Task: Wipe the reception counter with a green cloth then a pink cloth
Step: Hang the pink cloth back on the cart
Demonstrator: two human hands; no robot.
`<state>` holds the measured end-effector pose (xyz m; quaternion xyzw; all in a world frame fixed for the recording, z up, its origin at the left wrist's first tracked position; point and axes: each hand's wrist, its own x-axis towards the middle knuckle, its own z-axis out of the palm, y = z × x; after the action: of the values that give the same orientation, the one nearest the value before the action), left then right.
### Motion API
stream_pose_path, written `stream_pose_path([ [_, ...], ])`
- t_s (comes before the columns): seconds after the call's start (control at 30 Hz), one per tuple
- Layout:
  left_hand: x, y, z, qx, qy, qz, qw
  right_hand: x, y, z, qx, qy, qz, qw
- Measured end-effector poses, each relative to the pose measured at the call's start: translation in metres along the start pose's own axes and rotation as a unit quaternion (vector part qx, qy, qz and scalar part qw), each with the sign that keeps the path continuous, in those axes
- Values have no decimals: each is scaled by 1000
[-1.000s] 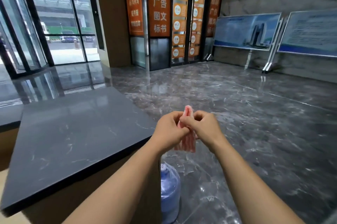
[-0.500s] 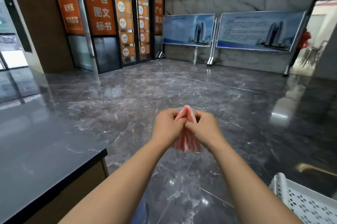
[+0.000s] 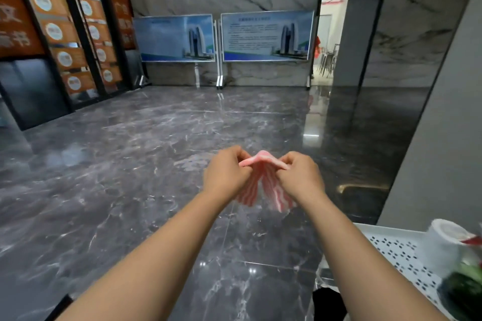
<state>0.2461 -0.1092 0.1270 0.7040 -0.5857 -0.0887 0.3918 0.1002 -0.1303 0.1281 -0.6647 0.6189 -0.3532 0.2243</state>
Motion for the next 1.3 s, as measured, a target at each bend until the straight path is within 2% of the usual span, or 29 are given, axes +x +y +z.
stream_pose_path([
  [0.13, 3, 9, 21, 77, -63, 36, 994, 2, 33, -25, -55, 11, 46, 997],
  [0.23, -2, 20, 43, 161, -117, 77, 977, 0, 63, -45, -118, 5, 78, 990],
  [0.37, -14, 39, 79, 196, -179, 115, 957, -1, 106, -70, -206, -6, 116, 972],
  [0.53, -24, 72, 126, 170, -153, 133, 964, 10, 149, -95, -258, 30, 134, 956],
  [0.7, -46, 74, 176, 105, -105, 68, 986, 11, 196, -87, -273, 59, 91, 956],
  [0.87, -90, 56, 221, 118, -148, -7, 982, -17, 254, -48, -276, -29, 38, 960],
  [1.07, -120, 44, 247, 109, -197, -17, 974, -33, 284, -28, -289, -142, -78, 944],
  [1.2, -130, 31, 253, 7, -300, -51, 952, -40, 292, -30, -294, -223, -105, 924],
  [1.3, -127, 19, 250, -102, -312, -99, 939, -38, 296, -39, -246, -260, -55, 932],
])
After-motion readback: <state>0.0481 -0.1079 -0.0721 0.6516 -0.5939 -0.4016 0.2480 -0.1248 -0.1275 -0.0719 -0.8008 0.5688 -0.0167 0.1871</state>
